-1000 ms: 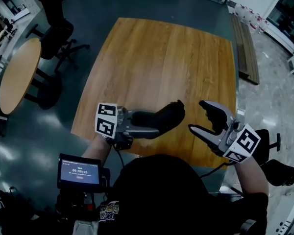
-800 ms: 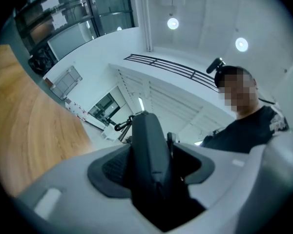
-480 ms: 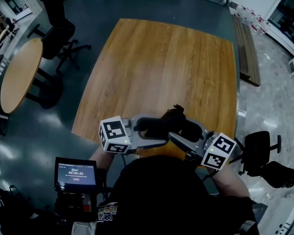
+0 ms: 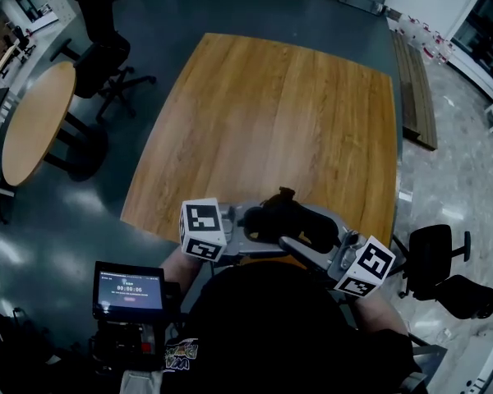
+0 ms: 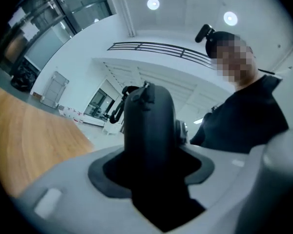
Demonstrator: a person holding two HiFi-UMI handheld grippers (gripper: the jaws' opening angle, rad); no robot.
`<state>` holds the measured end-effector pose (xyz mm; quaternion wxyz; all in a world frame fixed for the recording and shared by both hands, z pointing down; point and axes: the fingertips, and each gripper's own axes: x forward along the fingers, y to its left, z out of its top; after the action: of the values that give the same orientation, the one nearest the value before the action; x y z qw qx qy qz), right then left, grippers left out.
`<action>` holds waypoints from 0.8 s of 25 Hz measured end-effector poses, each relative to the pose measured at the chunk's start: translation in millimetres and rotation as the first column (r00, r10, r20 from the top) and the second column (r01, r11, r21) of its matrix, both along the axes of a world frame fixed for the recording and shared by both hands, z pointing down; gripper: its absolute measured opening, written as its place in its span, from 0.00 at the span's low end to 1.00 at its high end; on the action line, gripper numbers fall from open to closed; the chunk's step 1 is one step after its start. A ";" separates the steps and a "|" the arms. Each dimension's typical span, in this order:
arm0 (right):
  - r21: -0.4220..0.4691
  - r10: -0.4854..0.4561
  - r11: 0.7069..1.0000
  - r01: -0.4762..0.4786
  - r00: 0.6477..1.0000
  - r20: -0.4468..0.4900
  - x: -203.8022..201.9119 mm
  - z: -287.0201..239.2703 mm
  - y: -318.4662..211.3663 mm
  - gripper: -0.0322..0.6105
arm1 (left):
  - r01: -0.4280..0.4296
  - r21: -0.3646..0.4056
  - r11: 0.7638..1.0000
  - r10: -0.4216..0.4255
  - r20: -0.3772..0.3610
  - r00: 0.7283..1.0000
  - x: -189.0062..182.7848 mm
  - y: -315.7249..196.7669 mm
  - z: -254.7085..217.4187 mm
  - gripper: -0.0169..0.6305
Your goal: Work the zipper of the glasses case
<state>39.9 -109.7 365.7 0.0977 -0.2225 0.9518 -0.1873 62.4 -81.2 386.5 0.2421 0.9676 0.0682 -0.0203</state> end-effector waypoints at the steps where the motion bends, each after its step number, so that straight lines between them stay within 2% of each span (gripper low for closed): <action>1: -0.001 -0.002 1.000 0.002 1.000 -0.009 0.9 1.0 0.1 0.43 | 0.009 0.013 1.000 -0.009 0.013 1.000 0.9 -0.1 1.4 0.43; 2: -0.001 0.008 1.000 -0.008 1.000 -0.022 3.3 2.7 -1.1 0.43 | 0.037 0.043 0.998 -0.039 0.048 0.998 1.3 -3.3 5.1 0.43; 3: 0.006 0.036 0.999 -0.036 0.998 -0.044 7.9 4.3 -4.3 0.43 | 0.093 0.100 0.991 -0.104 0.103 0.989 -0.2 -11.8 11.4 0.43; 4: 0.024 0.089 0.996 -0.087 0.993 -0.079 15.4 5.4 -9.5 0.40 | 0.177 0.190 0.966 -0.211 0.176 0.962 -5.6 -27.1 20.6 0.43; 5: 0.059 0.160 0.986 -0.154 0.979 -0.128 24.9 5.9 -15.9 0.37 | 0.266 0.316 0.911 -0.352 0.255 0.901 -15.4 -47.7 31.5 0.43; 6: 0.115 0.238 0.969 -0.220 0.952 -0.190 34.2 5.6 -22.1 0.34 | 0.324 0.465 0.824 -0.499 0.324 0.804 -28.7 -69.4 41.9 0.43; 7: 0.188 0.312 0.945 -0.269 0.915 -0.256 40.5 4.2 -26.8 0.33 | 0.327 0.615 0.718 -0.627 0.366 0.688 -43.1 -88.1 50.0 0.43; 8: 0.266 0.373 0.917 -0.296 0.872 -0.316 42.1 1.3 -29.9 0.33 | 0.283 0.736 0.614 -0.722 0.380 0.578 -56.1 -102.0 55.3 0.43; 9: 0.338 0.421 0.891 -0.304 0.831 -0.363 39.1 -2.4 -31.6 0.33 | 0.220 0.818 0.532 -0.783 0.377 0.495 -65.6 -110.7 58.8 0.43; 10: 0.399 0.456 0.868 -0.296 0.794 -0.403 32.8 -5.8 -32.3 0.32 | 0.163 0.863 0.478 -0.817 0.369 0.444 -70.4 -114.6 61.3 0.43; 11: 0.446 0.477 0.852 -0.275 0.760 -0.442 25.1 -7.1 -32.1 0.30 | 0.120 0.886 0.447 -0.833 0.364 0.416 -71.3 -115.2 63.3 0.43; 12: 0.475 0.484 0.845 -0.246 0.730 -0.483 17.1 -5.9 -31.1 0.27 | 0.085 0.901 0.426 -0.843 0.361 0.398 -69.8 -114.0 65.1 0.43; 14: 0.489 0.473 0.851 -0.191 0.685 -0.555 1.8 -0.3 -27.7 0.27 | 0.013 0.925 0.380 -0.866 0.351 0.356 -66.0 -112.1 67.4 0.43; 16: 0.497 0.464 0.854 -0.152 0.657 -0.595 -11.9 3.8 -27.0 0.27 | -0.043 0.940 0.339 -0.888 0.334 0.315 -64.2 -114.9 68.1 0.43; 17: 0.506 0.467 0.851 -0.138 0.641 -0.609 -17.5 5.6 -28.9 0.27 | -0.057 0.942 0.331 -0.894 0.332 0.302 -63.6 -117.8 68.7 0.43; 20: 0.538 0.498 0.835 -0.114 0.569 -0.654 -27.4 15.8 -37.1 0.27 | -0.076 0.938 0.337 -0.896 0.344 0.282 -63.0 -124.3 72.1 0.43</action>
<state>12.5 -146.8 381.5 -0.2405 -0.4188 0.8597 0.1660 -0.5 -205.5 458.6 -0.2801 0.7687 -0.3785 0.4328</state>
